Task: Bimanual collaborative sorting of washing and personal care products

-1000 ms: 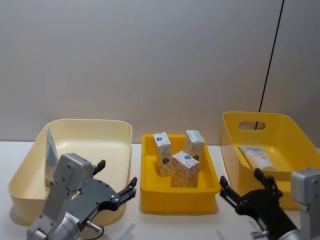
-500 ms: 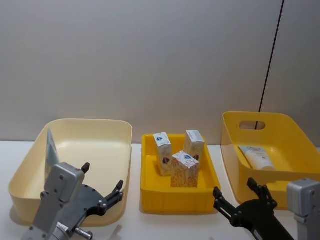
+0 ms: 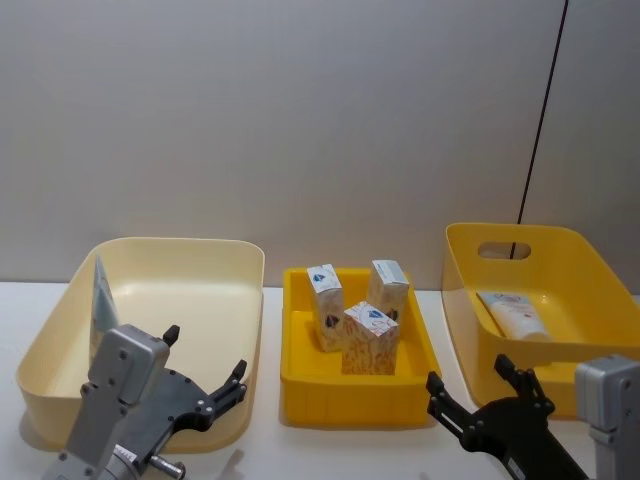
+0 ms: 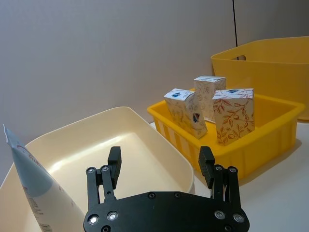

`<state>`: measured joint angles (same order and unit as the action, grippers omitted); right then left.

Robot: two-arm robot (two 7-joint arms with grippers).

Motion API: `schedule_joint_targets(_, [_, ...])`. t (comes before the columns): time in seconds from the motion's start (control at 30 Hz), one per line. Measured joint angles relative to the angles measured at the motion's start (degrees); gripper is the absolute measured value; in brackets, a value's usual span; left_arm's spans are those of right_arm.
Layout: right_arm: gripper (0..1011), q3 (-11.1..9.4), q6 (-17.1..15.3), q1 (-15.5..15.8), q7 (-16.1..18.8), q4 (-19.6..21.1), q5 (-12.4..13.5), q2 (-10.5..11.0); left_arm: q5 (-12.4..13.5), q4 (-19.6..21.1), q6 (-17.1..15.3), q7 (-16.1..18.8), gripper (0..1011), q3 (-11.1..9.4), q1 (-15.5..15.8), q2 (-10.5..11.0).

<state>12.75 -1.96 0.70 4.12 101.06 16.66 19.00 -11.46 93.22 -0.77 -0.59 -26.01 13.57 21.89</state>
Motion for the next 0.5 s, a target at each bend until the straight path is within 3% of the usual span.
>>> schedule_joint_targets(0.5, [1001, 0.0, -1.4, -3.9, 1.0, -3.3, 0.0, -1.2, 0.0, 0.0, 0.0, 0.0, 1000, 0.0, 0.0, 0.0])
